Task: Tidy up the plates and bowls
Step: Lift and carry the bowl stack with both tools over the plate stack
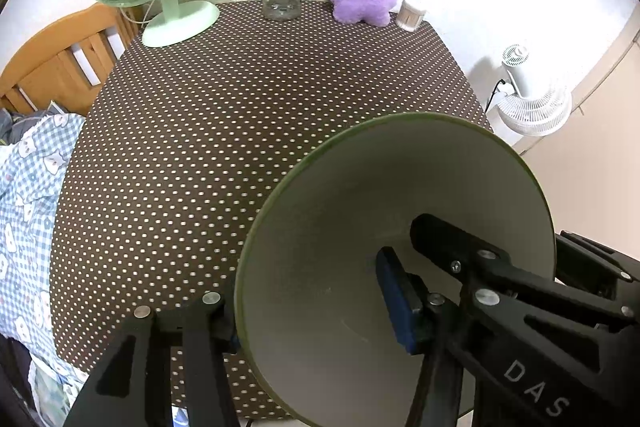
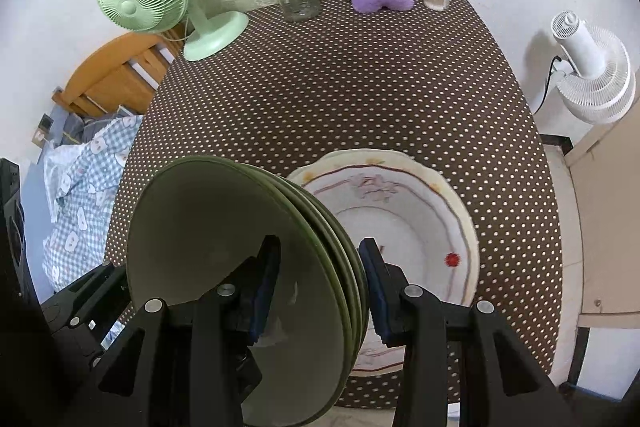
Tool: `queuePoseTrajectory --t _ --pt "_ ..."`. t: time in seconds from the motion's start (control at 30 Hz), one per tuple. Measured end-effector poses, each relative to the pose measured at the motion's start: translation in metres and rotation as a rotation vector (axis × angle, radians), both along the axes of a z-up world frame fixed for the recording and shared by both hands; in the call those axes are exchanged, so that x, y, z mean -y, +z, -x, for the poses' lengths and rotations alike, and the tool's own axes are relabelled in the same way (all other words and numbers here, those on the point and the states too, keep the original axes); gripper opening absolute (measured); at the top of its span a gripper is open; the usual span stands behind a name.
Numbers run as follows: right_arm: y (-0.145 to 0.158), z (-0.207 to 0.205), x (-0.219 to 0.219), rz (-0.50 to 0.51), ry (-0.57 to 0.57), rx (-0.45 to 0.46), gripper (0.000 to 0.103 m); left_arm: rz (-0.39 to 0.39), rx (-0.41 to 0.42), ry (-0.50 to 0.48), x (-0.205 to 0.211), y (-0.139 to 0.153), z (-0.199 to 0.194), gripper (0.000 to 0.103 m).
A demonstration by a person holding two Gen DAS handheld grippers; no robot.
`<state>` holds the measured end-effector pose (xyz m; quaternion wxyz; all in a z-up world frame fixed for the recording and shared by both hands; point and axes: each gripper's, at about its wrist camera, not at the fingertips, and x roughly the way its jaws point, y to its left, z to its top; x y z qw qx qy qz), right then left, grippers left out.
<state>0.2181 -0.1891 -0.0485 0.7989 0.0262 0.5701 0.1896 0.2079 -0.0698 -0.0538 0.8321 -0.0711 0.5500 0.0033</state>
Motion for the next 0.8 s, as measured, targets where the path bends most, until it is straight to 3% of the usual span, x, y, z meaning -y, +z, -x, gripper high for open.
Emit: queuePoseTrajectory --t 0.47,0.8 --pt "-0.019 -0.021 0.046 0.003 -0.006 -0.048 0.044 0.002 -0.044 0.002 0.045 -0.015 -0.024 0.056" --pt "-0.042 -0.036 0.055 0.008 0.001 -0.111 0.044 0.004 -0.102 0.018 0.057 -0.036 -0.043 0.056"
